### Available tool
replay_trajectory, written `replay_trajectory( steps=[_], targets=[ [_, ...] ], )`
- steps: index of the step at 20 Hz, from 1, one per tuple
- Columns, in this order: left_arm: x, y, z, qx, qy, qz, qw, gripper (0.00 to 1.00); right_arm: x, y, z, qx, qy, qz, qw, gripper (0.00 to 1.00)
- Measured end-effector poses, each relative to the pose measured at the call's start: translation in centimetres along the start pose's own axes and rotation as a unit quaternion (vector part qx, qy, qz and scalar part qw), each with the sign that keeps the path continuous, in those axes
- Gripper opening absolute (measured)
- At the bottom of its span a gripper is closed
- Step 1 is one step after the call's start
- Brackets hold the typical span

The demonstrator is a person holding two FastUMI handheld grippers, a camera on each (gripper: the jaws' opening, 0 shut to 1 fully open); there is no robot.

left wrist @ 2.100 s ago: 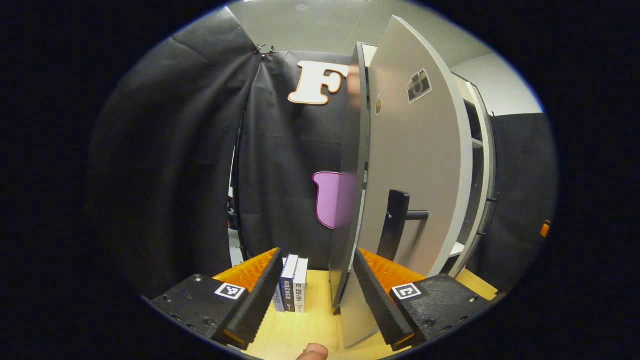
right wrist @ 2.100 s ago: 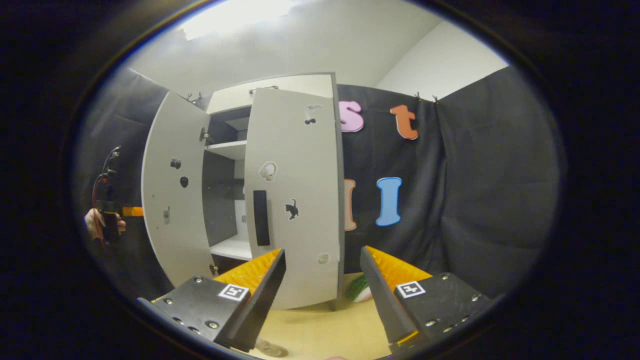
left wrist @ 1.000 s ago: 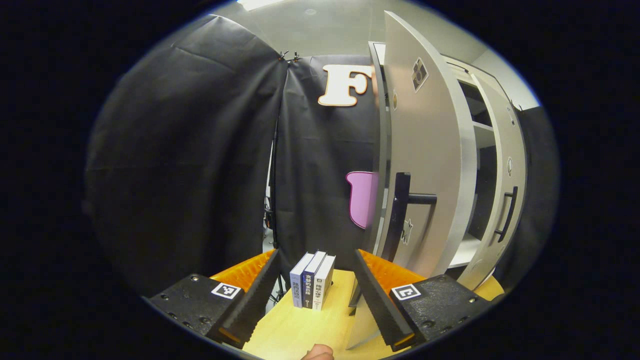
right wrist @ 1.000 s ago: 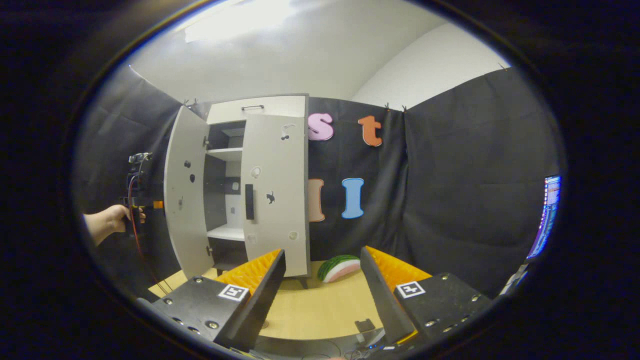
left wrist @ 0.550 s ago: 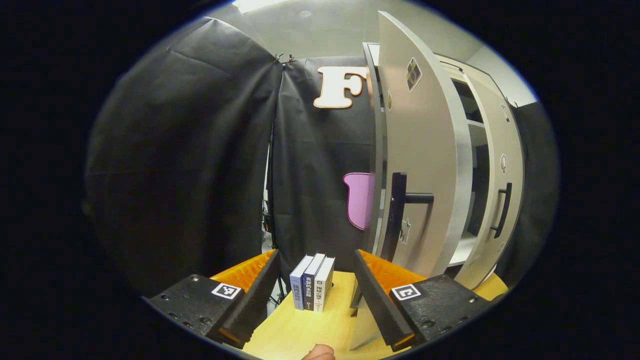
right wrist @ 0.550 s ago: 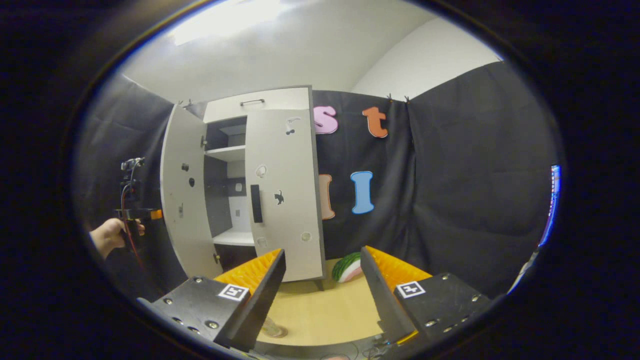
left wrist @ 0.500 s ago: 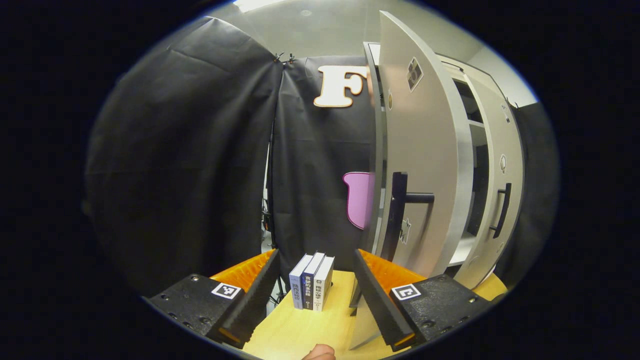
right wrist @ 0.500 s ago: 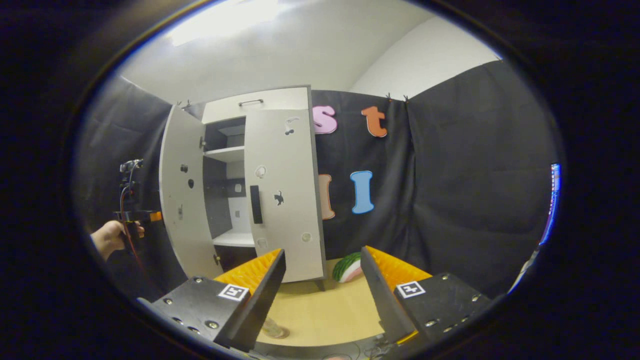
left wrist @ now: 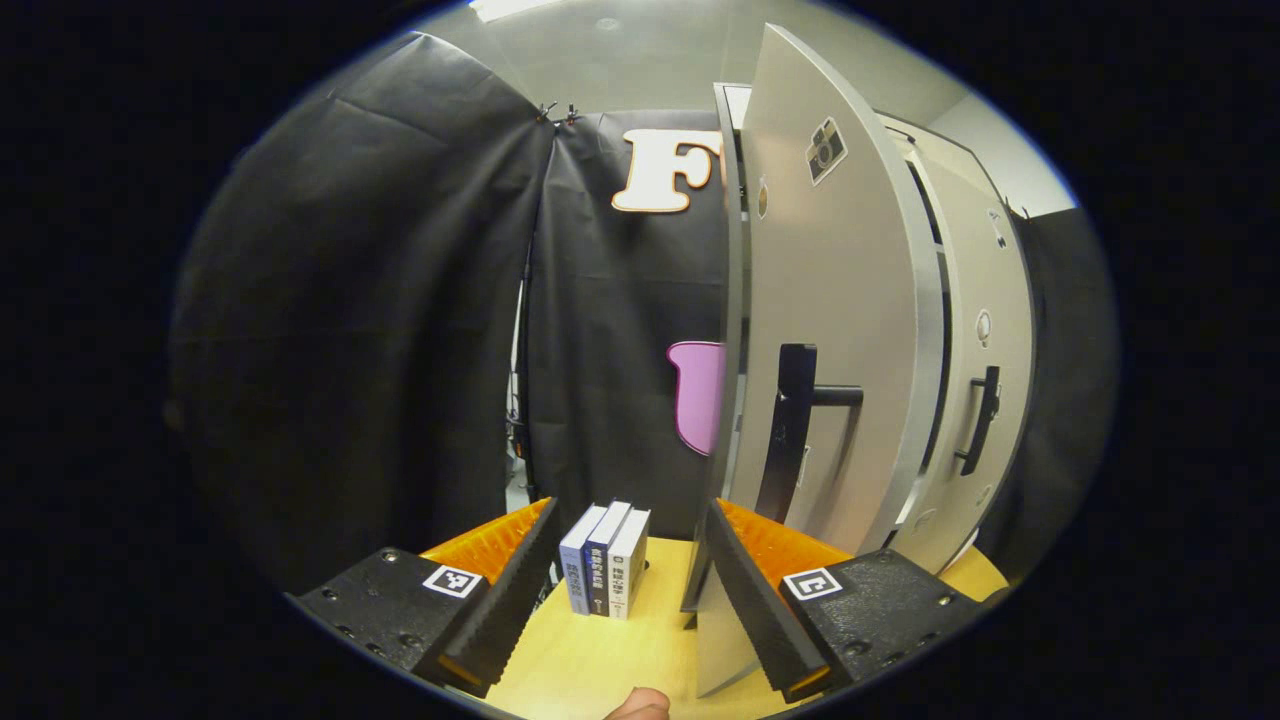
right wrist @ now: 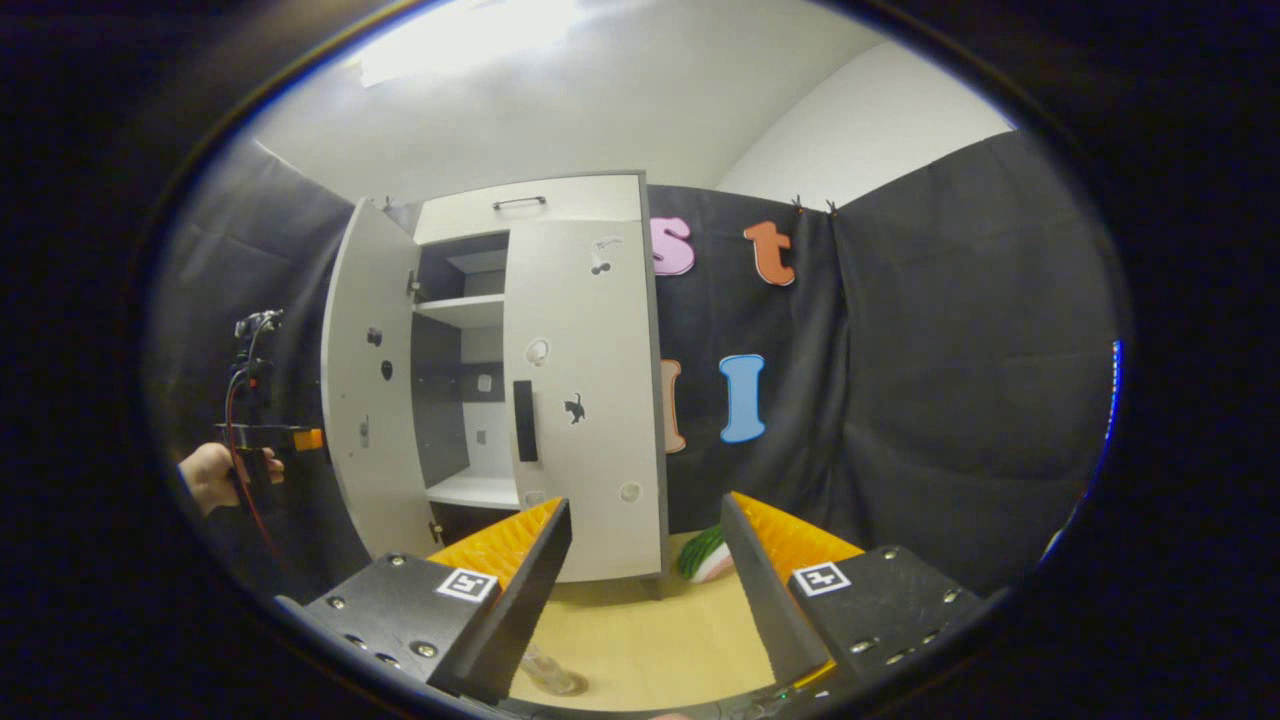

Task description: Grasp the bottle in the cabinet with the left hand and place it on the coaster, then close the right door with the right hand and the left door with the left hand.

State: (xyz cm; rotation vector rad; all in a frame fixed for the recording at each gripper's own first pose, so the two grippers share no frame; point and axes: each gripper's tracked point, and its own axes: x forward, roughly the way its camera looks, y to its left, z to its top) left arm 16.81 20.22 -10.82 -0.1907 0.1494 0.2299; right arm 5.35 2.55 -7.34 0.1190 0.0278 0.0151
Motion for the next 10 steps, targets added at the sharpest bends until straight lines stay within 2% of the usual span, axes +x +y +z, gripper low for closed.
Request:
replay_trajectory(
  steps=[1,2,3,4,5,7,8,9,10],
  targets=[
    [0.0,-0.7,-0.1,-0.001,0.001,-0.012,1.0,0.89,0.5,0.4,0.0,-0.002,-0.001,0.001,1.0,0.89],
    [0.1,-1.3,-0.1,-0.003,0.002,-0.022,1.0,0.94,0.8,0.7,-0.1,-0.005,-0.002,0.002,1.0,0.89],
    [0.0,-1.9,-0.3,-0.008,0.006,-0.03,1.0,0.89,1.1,1.0,-0.2,-0.009,-0.002,0.0,1.0,0.92],
    [0.0,-2.7,-0.5,-0.016,0.007,-0.04,0.999,0.89,1.4,1.2,-0.2,-0.013,-0.003,-0.002,1.0,0.89],
    [0.1,-3.7,-0.7,-0.027,0.013,-0.052,0.998,0.93,1.7,1.4,-0.4,-0.017,-0.003,-0.004,1.0,0.92],
    [0.3,-6.4,-1.4,-0.055,0.029,-0.082,0.995,0.93,2.4,2.0,-0.5,-0.019,0.001,-0.006,1.0,0.89],
    [0.5,-7.6,-1.5,-0.06,0.034,-0.095,0.993,0.89,2.7,2.2,-0.4,-0.02,0.002,-0.007,1.0,0.92],
    [0.7,-8.4,-1.4,-0.058,0.035,-0.1,0.993,0.89,2.9,2.4,-0.2,-0.025,0.001,-0.009,1.0,0.92],
    [1.5,-8.9,-1.0,-0.055,0.03,-0.104,0.993,0.94,3.0,2.4,0.3,-0.03,-0.004,-0.012,0.999,0.92]
  ],
)
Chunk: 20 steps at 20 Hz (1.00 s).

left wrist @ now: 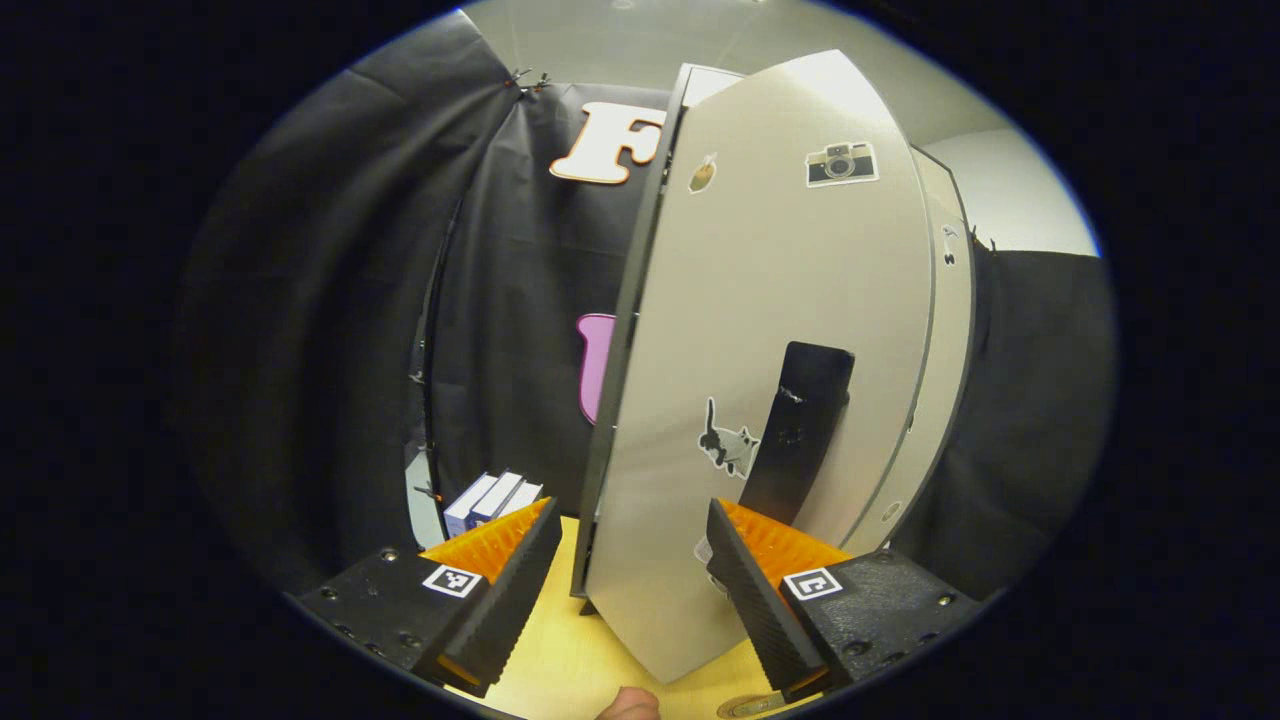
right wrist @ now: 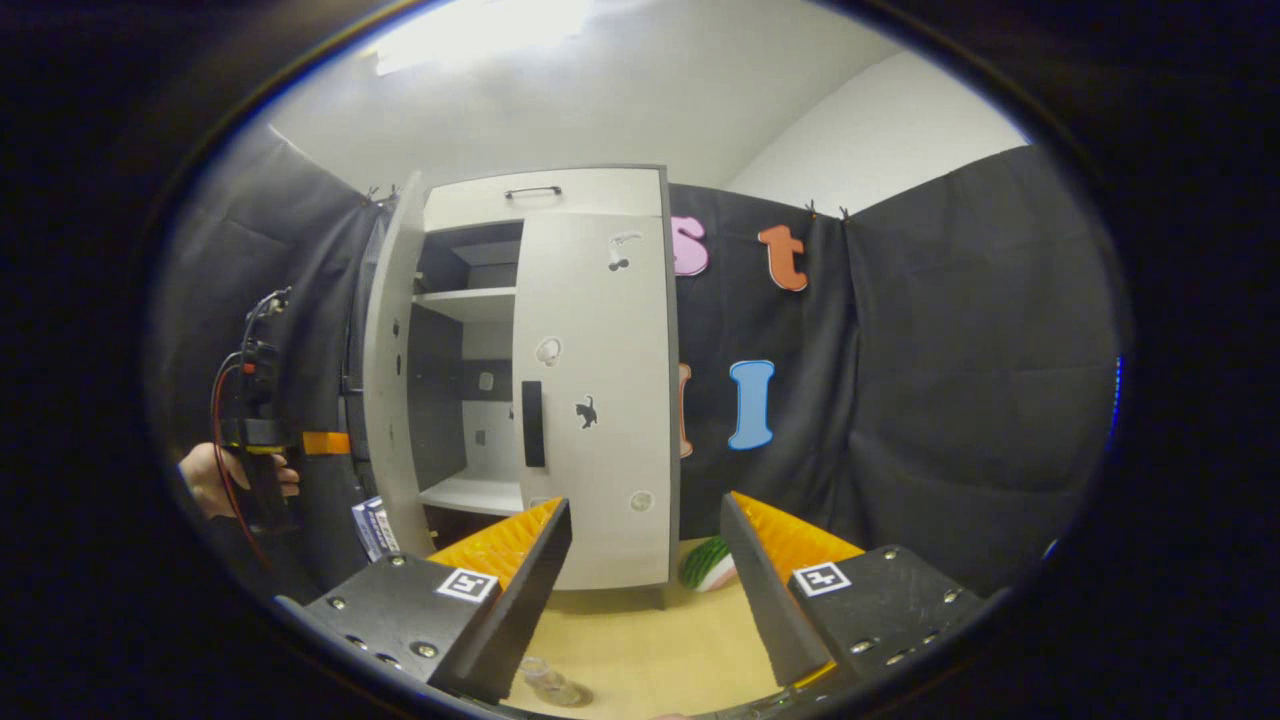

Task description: Grasp the bottle in the cabinet with the left hand and place it on the coaster, then close the right door with the right hand and the left door with the left hand.

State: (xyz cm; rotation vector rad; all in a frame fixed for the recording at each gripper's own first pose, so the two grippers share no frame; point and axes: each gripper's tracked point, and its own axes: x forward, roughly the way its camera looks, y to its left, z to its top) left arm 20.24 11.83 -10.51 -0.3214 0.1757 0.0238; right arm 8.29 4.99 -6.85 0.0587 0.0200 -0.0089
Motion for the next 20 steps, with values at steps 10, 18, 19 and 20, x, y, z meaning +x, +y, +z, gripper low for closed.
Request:
replay_trajectory(
  steps=[10,18,19,20],
  targets=[
    [-1.6,-5.5,0.1,0.056,-0.011,-0.036,0.998,0.96,-0.1,-1.7,1.5,-0.005,-0.01,-0.009,1.0,0.92],
    [-9.5,-9.4,-1.0,0.086,-0.015,-0.04,0.995,0.94,-3.4,-4.6,2.3,-0.001,-0.004,0.012,1.0,0.89],
    [-10.3,-9.7,-0.9,0.088,-0.017,-0.04,0.995,0.97,-3.9,-4.7,2.5,0.004,-0.006,0.016,1.0,0.92],
    [-11.2,-9.8,-0.8,0.091,-0.019,-0.038,0.995,0.97,-4.4,-4.9,2.7,0.007,-0.008,0.02,1.0,0.92]
  ],
)
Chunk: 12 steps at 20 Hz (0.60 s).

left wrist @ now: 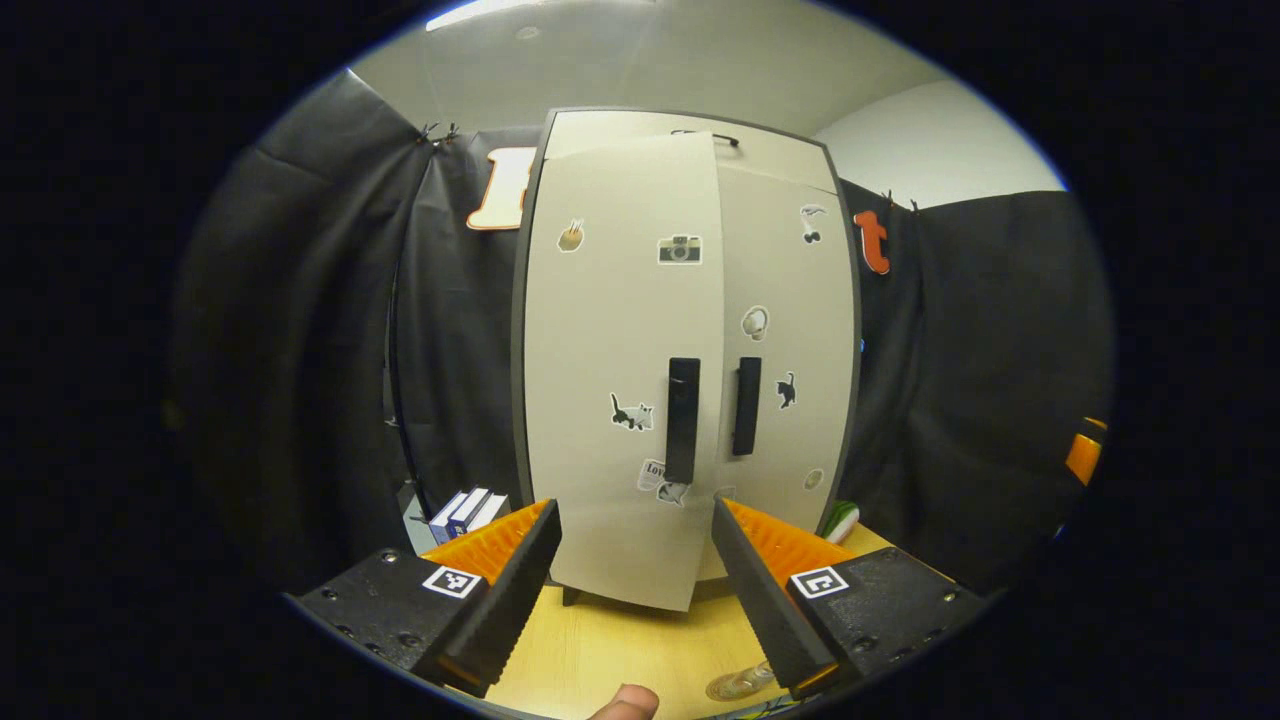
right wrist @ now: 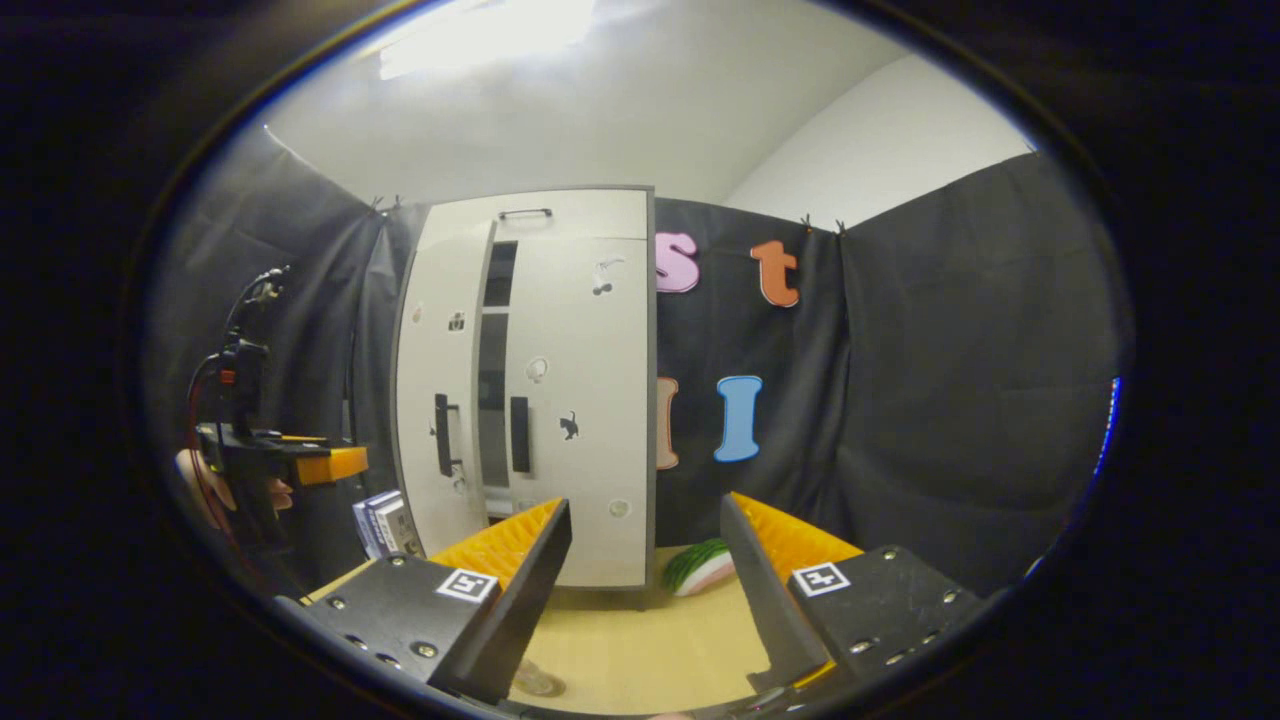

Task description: Grasp the bottle in the cabinet with the left hand and place it on the coaster, then close the right door with the right hand and the left door with the left hand.

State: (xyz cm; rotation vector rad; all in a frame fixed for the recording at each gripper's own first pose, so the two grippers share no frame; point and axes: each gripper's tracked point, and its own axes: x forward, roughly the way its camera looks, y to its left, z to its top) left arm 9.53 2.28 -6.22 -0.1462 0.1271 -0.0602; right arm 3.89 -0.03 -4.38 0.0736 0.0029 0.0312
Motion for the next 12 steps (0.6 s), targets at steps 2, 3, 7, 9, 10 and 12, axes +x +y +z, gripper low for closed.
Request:
replay_trajectory(
  steps=[2,3,7,9,10,12],
  targets=[
    [-1.8,-0.5,0.2,0.003,-0.004,0.003,1.0,0.96,-1.0,-0.6,0.5,0.006,-0.007,0.003,1.0,0.92],
    [-2.6,-0.7,0.3,0.003,-0.005,0.003,1.0,0.96,-1.5,-0.7,0.7,0.008,-0.011,0.005,1.0,0.89],
    [-5.3,-1.7,-0.1,0.004,-0.005,-0.003,1.0,0.97,-3.0,-1.2,1.6,0.011,-0.029,0.019,0.999,0.89],
    [-6.4,-2.0,0.0,0.007,-0.011,0.0,1.0,0.96,-3.5,-1.6,2.0,0.012,-0.038,0.021,0.999,0.89],
    [-7.0,-1.7,-0.1,0.009,-0.012,0.009,1.0,0.96,-3.8,-2.1,2.0,0.009,-0.037,0.017,0.999,0.92],
    [-8.0,-1.8,-0.2,0.017,-0.012,0.013,1.0,0.96,-4.2,-2.6,1.8,0.003,-0.038,0.011,0.999,0.92]
  ],
)
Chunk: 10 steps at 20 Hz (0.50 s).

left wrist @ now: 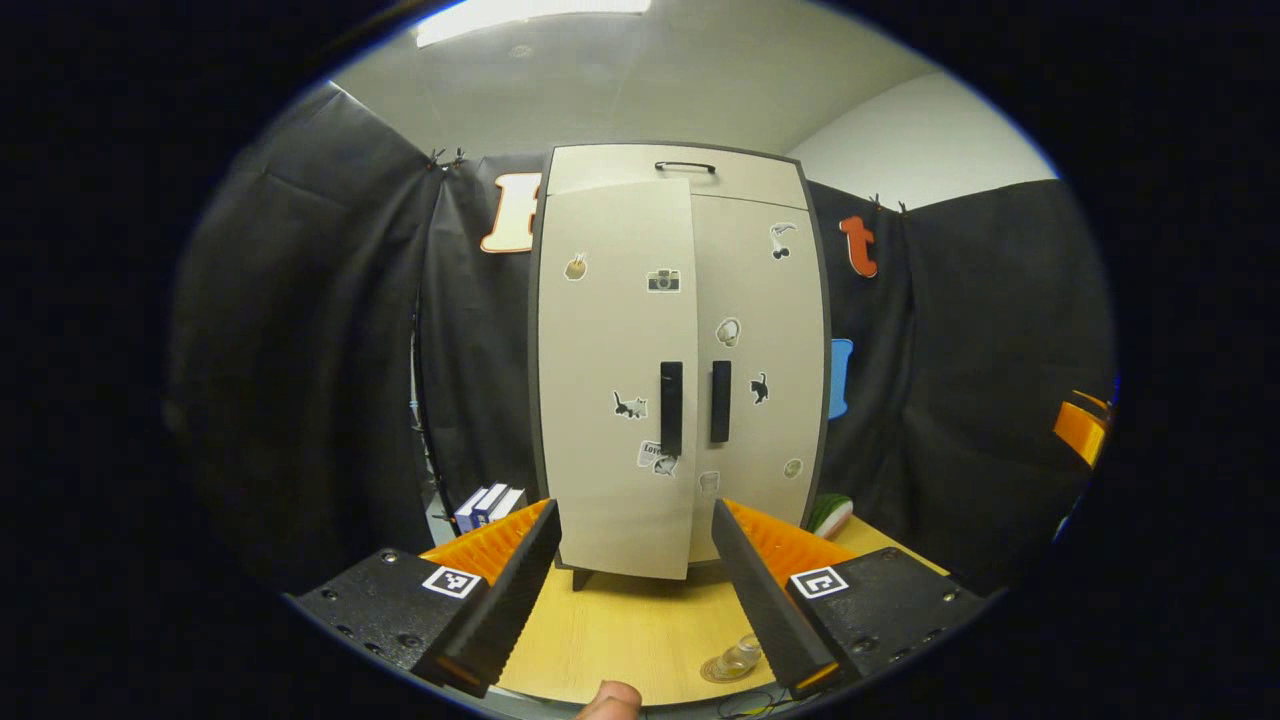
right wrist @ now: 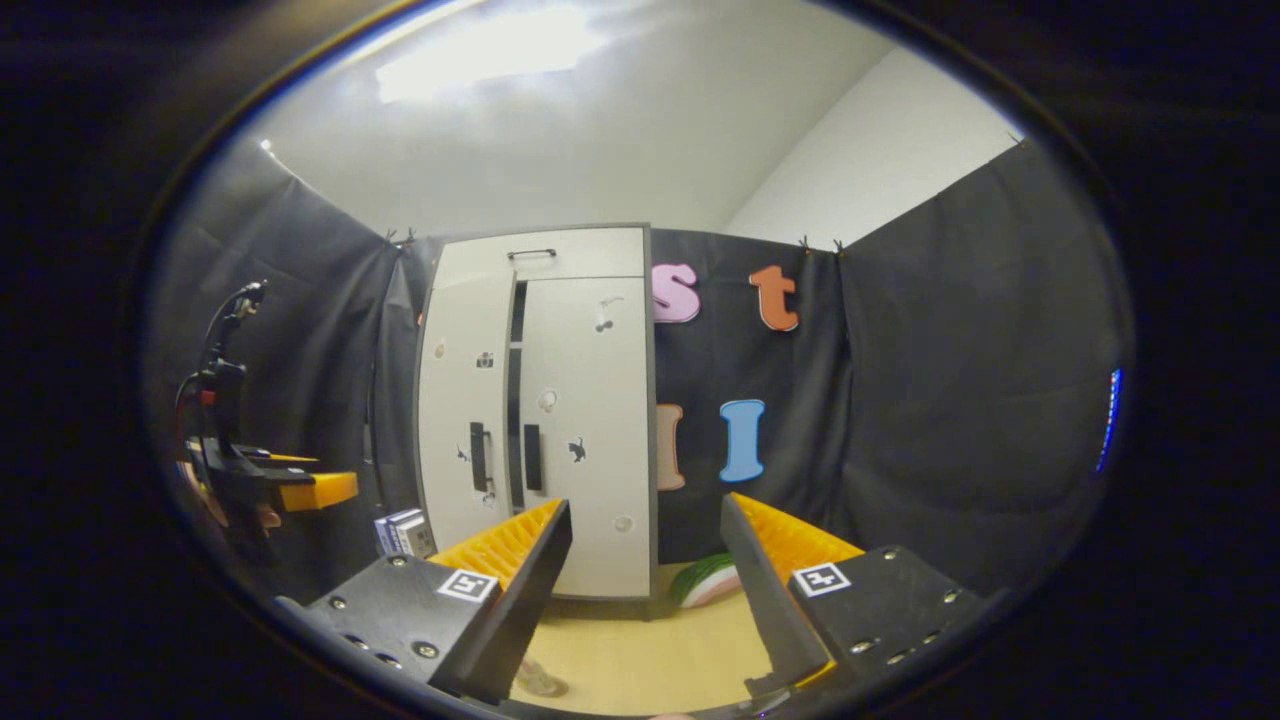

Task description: Grasp the bottle in the cabinet with the left hand and place it on the coaster, then close the right door with the right hand and the left door with the left hand.

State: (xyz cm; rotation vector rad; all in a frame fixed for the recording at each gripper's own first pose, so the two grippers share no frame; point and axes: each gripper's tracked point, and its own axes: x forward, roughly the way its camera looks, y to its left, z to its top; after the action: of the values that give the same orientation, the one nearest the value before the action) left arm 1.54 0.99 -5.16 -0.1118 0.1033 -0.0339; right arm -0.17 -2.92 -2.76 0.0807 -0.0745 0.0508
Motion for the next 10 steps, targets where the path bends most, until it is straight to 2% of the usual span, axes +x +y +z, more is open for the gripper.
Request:
replay_trajectory(
  steps=[2,4,7,10],
  targets=[
    [-0.8,-0.2,0.3,0.005,-0.009,-0.002,1.0,0.94,-0.3,0.3,-0.1,-0.007,-0.004,0.006,1.0,0.92],
    [-1.6,-0.6,0.2,0.006,-0.014,-0.012,1.0,0.96,-0.6,0.4,-0.7,-0.018,-0.004,0.009,1.0,0.89],
    [-2.6,-0.5,-1.0,0.002,0.0,-0.013,1.0,0.94,-0.6,1.1,-1.2,-0.022,0.002,0.024,0.999,0.92],
    [-3.1,-0.8,-1.5,0.003,0.003,-0.018,1.0,0.96,-0.9,0.8,-1.5,-0.024,0.001,0.031,0.999,0.89]
  ],
)
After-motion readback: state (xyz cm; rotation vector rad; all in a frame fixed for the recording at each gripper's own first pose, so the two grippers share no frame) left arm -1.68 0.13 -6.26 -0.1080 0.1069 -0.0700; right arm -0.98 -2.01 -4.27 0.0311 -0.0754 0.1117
